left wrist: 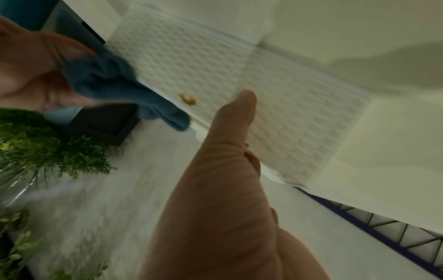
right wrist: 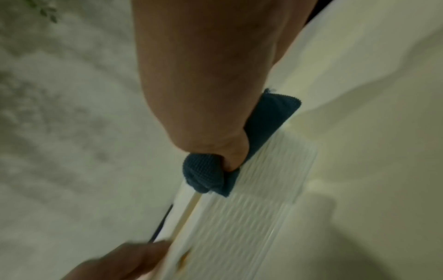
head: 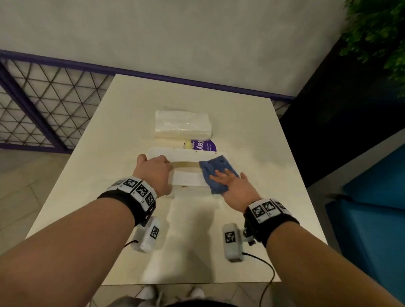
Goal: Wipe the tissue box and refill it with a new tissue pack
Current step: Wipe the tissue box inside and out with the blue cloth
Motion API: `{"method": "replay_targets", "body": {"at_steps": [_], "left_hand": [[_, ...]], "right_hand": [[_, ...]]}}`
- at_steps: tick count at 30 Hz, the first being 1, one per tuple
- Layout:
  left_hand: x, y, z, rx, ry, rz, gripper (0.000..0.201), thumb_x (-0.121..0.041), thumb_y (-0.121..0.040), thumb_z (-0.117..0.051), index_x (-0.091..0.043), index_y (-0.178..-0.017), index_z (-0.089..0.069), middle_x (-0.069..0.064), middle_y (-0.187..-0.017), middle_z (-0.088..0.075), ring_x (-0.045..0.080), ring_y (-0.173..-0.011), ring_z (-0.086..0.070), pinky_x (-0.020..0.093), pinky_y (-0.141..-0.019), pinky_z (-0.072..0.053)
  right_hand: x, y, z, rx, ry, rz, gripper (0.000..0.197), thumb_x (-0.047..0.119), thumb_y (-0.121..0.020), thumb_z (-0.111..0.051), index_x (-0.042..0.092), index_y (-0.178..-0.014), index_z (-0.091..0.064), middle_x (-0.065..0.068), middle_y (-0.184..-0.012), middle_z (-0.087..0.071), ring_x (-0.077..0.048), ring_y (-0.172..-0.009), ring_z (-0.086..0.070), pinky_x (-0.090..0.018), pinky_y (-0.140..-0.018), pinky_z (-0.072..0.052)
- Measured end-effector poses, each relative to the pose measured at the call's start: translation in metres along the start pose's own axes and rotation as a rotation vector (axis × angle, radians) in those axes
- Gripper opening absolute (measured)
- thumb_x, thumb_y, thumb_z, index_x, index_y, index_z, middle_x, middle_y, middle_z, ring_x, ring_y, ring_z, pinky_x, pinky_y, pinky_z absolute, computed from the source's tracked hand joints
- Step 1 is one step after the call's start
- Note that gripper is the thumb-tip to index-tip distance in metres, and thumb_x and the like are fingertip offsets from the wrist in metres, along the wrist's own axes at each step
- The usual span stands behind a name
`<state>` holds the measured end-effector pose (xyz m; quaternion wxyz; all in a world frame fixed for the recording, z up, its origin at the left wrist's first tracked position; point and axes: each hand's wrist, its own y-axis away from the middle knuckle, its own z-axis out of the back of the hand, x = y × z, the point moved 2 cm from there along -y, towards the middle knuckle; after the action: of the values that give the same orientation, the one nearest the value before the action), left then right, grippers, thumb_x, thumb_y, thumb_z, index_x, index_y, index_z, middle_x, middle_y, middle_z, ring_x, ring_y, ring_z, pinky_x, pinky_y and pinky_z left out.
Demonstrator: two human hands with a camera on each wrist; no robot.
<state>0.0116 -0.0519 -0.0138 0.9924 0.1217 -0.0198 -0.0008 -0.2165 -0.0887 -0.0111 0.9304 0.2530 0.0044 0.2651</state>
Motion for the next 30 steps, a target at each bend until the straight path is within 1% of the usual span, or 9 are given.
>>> {"method": "replay_targets", "body": {"at_steps": [2, 5, 9, 12, 15, 19, 22, 26, 30], "left_hand": [[0.001, 0.000, 0.000, 0.004, 0.005, -0.001, 0.058, -0.050, -0.073, -0.060, -0.031, -0.128, -0.054, -0.007, -0.130, -0.049, 0.013, -0.108, -0.053, 0.040, -0.097, -0.022], [-0.001, 0.000, 0.000, -0.013, 0.006, -0.004, 0.051, -0.050, -0.072, -0.059, -0.030, -0.119, -0.059, -0.007, -0.120, -0.052, 0.013, -0.103, -0.054, 0.040, -0.095, -0.023], [-0.006, 0.003, 0.003, -0.029, -0.015, -0.004, 0.049, -0.059, -0.065, -0.046, -0.027, -0.100, -0.058, -0.005, -0.102, -0.051, 0.015, -0.094, -0.056, 0.041, -0.095, -0.023], [-0.004, 0.003, -0.002, -0.022, -0.047, -0.009, 0.052, -0.051, -0.070, -0.056, -0.029, -0.118, -0.056, -0.007, -0.117, -0.052, 0.013, -0.104, -0.055, 0.044, -0.103, -0.019], [-0.006, 0.002, -0.004, -0.011, -0.015, -0.001, 0.062, -0.053, -0.071, -0.058, -0.029, -0.127, -0.052, -0.007, -0.126, -0.049, 0.013, -0.111, -0.051, 0.043, -0.105, -0.017], [-0.007, 0.002, -0.005, -0.017, -0.002, 0.004, 0.060, -0.051, -0.069, -0.059, -0.029, -0.124, -0.054, -0.007, -0.123, -0.050, 0.013, -0.109, -0.051, 0.042, -0.100, -0.020], [-0.009, 0.000, -0.002, -0.017, -0.040, -0.003, 0.054, -0.049, -0.067, -0.058, -0.030, -0.117, -0.056, -0.007, -0.115, -0.051, 0.014, -0.103, -0.054, 0.043, -0.099, -0.020], [-0.010, -0.002, 0.001, 0.037, -0.073, 0.002, 0.060, -0.049, -0.069, -0.058, -0.027, -0.124, -0.052, -0.006, -0.122, -0.051, 0.013, -0.105, -0.055, 0.047, -0.108, -0.014], [-0.012, 0.001, 0.001, 0.028, -0.045, 0.005, 0.065, -0.050, -0.070, -0.060, -0.027, -0.129, -0.051, -0.006, -0.125, -0.050, 0.013, -0.108, -0.054, 0.047, -0.111, -0.012]], "right_hand": [[-0.018, 0.003, 0.000, -0.034, 0.061, -0.057, 0.055, 0.022, -0.099, -0.034, 0.030, -0.151, -0.017, 0.005, -0.162, -0.010, -0.018, -0.149, -0.008, -0.044, -0.120, -0.007], [0.028, -0.016, -0.006, -0.091, -0.021, 0.052, 0.057, 0.027, -0.091, -0.026, 0.026, -0.149, -0.030, -0.002, -0.159, -0.022, -0.028, -0.146, -0.018, -0.041, -0.119, -0.017], [0.096, -0.033, -0.011, -0.052, -0.069, 0.153, 0.063, 0.024, -0.093, -0.045, 0.030, -0.151, -0.021, 0.001, -0.161, -0.014, -0.026, -0.148, -0.008, -0.048, -0.120, -0.009], [0.050, -0.011, 0.000, -0.023, 0.019, 0.147, 0.058, 0.032, -0.100, -0.035, 0.039, -0.150, -0.008, 0.009, -0.162, -0.006, -0.015, -0.149, -0.007, -0.057, -0.116, -0.003], [-0.011, 0.007, 0.003, -0.035, 0.050, -0.037, 0.055, 0.036, -0.100, -0.030, 0.040, -0.150, -0.006, 0.012, -0.162, -0.005, -0.012, -0.149, -0.007, -0.059, -0.116, 0.002], [0.030, -0.010, -0.005, -0.135, -0.064, -0.026, 0.058, 0.025, -0.094, -0.041, 0.030, -0.149, -0.024, 0.002, -0.160, -0.019, -0.022, -0.147, -0.012, -0.046, -0.119, -0.006], [0.074, -0.014, -0.015, -0.127, -0.129, 0.059, 0.060, 0.027, -0.093, -0.041, 0.032, -0.150, -0.021, 0.003, -0.161, -0.016, -0.021, -0.149, -0.008, -0.046, -0.119, 0.004], [0.021, -0.003, -0.010, -0.158, -0.130, -0.019, 0.051, 0.029, -0.097, -0.034, 0.040, -0.147, -0.026, 0.015, -0.158, -0.022, -0.006, -0.146, -0.016, -0.056, -0.116, 0.008], [-0.014, -0.003, -0.008, -0.133, -0.076, -0.165, 0.052, 0.028, -0.098, -0.029, 0.034, -0.149, -0.022, 0.009, -0.160, -0.016, -0.014, -0.148, -0.013, -0.052, -0.118, 0.004]]}}
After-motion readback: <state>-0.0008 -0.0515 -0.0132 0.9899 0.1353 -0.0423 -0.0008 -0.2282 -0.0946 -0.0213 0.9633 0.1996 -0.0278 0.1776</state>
